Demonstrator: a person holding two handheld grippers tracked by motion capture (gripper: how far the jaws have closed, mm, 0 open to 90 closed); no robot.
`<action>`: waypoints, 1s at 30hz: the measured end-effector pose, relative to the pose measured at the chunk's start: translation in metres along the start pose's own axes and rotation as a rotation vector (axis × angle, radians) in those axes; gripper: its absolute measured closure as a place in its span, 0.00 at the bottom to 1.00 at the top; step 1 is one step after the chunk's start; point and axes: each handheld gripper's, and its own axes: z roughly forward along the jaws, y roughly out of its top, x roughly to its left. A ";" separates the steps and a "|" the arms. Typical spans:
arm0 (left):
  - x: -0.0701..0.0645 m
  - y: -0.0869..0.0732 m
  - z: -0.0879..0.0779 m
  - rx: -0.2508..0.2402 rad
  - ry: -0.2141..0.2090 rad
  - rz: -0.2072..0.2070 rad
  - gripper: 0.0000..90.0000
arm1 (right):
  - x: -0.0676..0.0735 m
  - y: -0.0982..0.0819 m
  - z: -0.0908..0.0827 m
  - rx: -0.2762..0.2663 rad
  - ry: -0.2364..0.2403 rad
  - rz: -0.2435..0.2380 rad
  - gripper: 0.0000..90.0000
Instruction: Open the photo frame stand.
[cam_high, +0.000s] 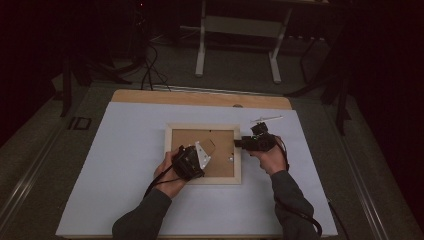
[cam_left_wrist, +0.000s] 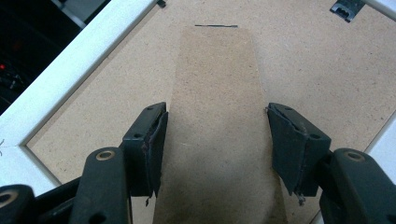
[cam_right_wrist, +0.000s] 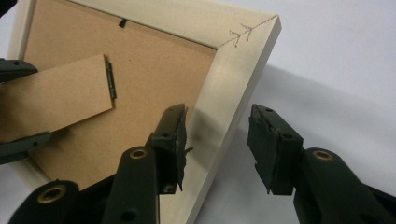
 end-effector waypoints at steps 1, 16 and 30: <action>-0.001 -0.001 -0.001 -0.006 0.005 0.005 0.46 | 0.000 0.000 0.001 0.003 0.001 0.002 0.62; -0.009 -0.005 -0.006 -0.073 0.062 0.067 0.46 | -0.010 0.001 0.003 -0.004 0.111 0.031 0.59; 0.011 -0.007 -0.004 -0.065 -0.107 -0.072 0.42 | -0.007 -0.004 -0.003 -0.039 0.096 0.054 0.63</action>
